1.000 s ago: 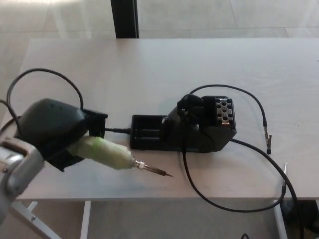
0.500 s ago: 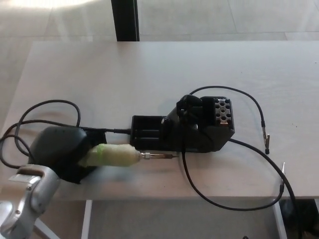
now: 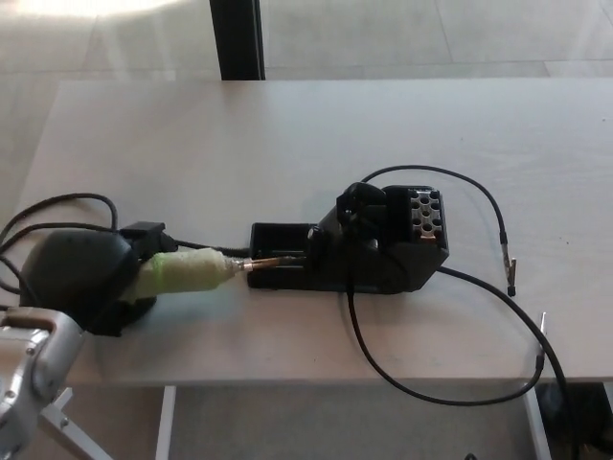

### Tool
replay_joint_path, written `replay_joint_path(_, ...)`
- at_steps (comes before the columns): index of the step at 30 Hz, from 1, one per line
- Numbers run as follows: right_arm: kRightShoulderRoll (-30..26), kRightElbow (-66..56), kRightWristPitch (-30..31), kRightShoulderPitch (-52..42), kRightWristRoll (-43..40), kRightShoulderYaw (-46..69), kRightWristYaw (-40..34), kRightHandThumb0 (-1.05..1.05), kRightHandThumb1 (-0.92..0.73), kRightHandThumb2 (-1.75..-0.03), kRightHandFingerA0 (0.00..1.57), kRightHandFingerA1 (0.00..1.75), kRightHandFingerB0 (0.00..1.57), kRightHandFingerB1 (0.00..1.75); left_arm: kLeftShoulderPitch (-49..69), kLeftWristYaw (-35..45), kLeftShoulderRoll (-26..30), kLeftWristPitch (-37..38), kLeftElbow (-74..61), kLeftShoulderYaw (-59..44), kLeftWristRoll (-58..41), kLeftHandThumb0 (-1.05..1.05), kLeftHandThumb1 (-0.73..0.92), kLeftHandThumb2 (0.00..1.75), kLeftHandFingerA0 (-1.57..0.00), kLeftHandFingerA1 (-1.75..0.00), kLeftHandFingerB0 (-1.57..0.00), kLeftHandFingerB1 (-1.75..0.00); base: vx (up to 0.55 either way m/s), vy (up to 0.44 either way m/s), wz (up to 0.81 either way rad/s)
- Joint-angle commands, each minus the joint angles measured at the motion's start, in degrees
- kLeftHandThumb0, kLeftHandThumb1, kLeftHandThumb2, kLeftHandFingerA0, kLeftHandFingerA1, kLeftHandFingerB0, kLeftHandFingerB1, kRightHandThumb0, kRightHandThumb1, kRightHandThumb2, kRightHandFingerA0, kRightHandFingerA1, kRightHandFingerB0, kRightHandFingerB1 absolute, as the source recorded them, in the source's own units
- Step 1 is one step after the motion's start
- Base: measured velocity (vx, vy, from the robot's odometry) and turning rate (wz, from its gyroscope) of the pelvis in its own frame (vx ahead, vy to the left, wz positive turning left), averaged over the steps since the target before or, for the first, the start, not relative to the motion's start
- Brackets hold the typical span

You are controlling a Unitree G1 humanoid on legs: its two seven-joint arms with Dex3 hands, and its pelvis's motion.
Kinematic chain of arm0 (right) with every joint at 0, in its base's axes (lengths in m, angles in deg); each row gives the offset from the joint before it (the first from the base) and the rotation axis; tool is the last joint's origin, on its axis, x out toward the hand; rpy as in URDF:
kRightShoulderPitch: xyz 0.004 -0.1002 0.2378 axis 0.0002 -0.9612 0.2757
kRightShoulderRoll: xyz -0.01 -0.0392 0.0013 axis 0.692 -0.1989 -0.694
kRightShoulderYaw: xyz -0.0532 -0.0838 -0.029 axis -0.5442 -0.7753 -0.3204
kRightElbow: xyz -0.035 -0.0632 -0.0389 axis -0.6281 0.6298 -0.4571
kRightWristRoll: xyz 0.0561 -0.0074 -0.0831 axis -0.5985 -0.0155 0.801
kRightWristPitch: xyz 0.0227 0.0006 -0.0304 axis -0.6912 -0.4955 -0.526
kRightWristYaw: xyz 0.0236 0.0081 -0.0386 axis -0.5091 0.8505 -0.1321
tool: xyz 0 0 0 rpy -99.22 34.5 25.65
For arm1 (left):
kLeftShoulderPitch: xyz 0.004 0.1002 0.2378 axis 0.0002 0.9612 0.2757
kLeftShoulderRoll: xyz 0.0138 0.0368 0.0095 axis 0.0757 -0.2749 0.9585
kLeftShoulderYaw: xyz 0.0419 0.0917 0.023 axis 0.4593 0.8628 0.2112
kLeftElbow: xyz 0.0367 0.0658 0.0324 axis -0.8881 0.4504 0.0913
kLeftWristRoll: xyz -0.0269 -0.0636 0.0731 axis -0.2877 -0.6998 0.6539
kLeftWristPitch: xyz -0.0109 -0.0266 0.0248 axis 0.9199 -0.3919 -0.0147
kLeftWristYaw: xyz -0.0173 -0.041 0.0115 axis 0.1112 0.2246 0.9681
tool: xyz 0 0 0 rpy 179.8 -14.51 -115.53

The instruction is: Use the left hand of the robot to grab the soldering gun kept on the middle of the table and pull it out of its base and keep it on the left side of the base

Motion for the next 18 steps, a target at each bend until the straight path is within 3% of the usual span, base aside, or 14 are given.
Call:
replay_joint_path(1, -0.5, 0.1, -0.7, 0.0, -0.7, -0.1, -0.4, -1.05, -0.28, -1.22, 0.67, 0.60, 0.49, 0.43, 1.4, 6.8, 4.1, -3.2, -1.6, 4.9, 6.7, -0.54, 0.67, 0.59, -0.22, -0.83, -0.31, -0.35, 0.00, 0.000, 0.00)
replay_joint_path(2, -0.7, 0.1, -0.6, 0.1, -0.7, -0.1, -0.4, -1.05, -0.28, -1.22, 0.67, 0.60, 0.49, 0.43, 1.2, 6.7, 4.0, -3.5, -1.5, 5.3, 6.5, -0.54, 0.67, 0.59, -0.22, -0.83, -0.31, -0.35, 0.00, 0.000, 0.00)
replay_joint_path(4, -0.7, 0.2, -0.7, 0.1, -0.7, -0.1, -0.5, -1.05, -0.27, -1.21, 0.68, 0.60, 0.50, 0.43, 0.8, 7.2, 5.8, -2.3, -3.2, 6.5, 7.8, -0.57, 0.66, 0.60, -0.04, -0.95, -0.25, -0.37, 0.00, 0.000, 0.00)
replay_joint_path(5, -0.8, 0.2, -0.6, 0.1, -0.8, 0.0, -0.4, -1.05, -0.28, -1.19, 0.67, 0.59, 0.51, 0.43, 0.9, 7.0, 6.8, -1.7, -4.3, 7.1, 8.6, -0.63, 0.52, 0.85, -0.07, -0.70, -0.15, -0.48, 0.00, 0.000, 0.00)
replay_joint_path(11, -0.9, 0.3, -1.0, 0.0, -1.0, 0.0, -0.1, -1.05, -0.30, -1.15, 0.65, 0.58, 0.50, 0.42, 0.8, 5.9, 9.3, -0.2, -7.5, 8.5, 10.4, -0.70, 0.52, 0.88, -0.03, -0.65, -0.08, -0.47, 0.00, 0.000, 0.00)
replay_joint_path(13, -0.8, 0.4, -1.1, 0.0, -1.4, 0.3, 0.0, -1.05, -0.30, -1.11, 0.67, 0.61, 0.51, 0.43, 0.4, 5.6, 9.6, 0.0, -8.0, 8.2, 10.3, -0.73, 0.51, 0.93, 0.00, -0.44, 0.00, -0.34, 0.00, 0.000, 0.00)
replay_joint_path(14, -0.9, 0.5, -1.0, -0.1, -1.6, 0.6, -0.1, -1.05, -0.30, -1.09, 0.67, 0.61, 0.52, 0.43, 0.6, 6.7, 9.5, 0.0, -8.9, 7.7, 9.3, -0.83, 0.52, 0.90, 0.00, -0.28, -0.08, -0.11, 0.00, 0.000, 0.00)
replay_joint_path(15, -0.9, 0.5, -1.0, -0.1, -1.6, 0.6, -0.1, -1.05, -0.30, -1.09, 0.67, 0.61, 0.52, 0.43, 0.6, 6.7, 9.5, 0.0, -9.0, 7.6, 9.4, -0.83, 0.52, 0.90, 0.00, -0.28, -0.08, -0.11, 0.00, 0.000, 0.00)
replay_joint_path(16, -1.0, 0.5, -1.0, -0.3, -1.7, 0.6, 0.0, -1.05, -0.31, -1.07, 0.67, 0.62, 0.52, 0.43, 0.3, 7.3, 9.9, 0.9, -9.6, 6.9, 8.2, -0.74, 0.54, 0.75, 0.00, 0.00, 0.00, -0.05, 0.00, 0.000, 0.00)
replay_joint_path(17, -1.0, 0.6, -1.0, -0.3, -1.8, 0.8, -0.1, -1.05, -0.24, -1.16, 0.68, 0.60, 0.53, 0.41, 0.0, 8.9, 10.6, 1.8, -11.0, 6.0, 6.6, -0.90, 0.57, 0.92, 0.00, -0.21, 0.00, -0.03, 0.00, 0.000, 0.00)
replay_joint_path(18, -1.0, 0.4, -1.1, -0.4, -1.8, 0.7, 0.0, -1.05, -0.25, -1.15, 0.67, 0.60, 0.52, 0.40, -0.2, 11.4, 11.1, 2.3, -12.3, 4.9, 4.6, -0.94, 0.58, 0.90, 0.00, -0.19, 0.00, 0.00, 0.00, 0.000, 0.00)
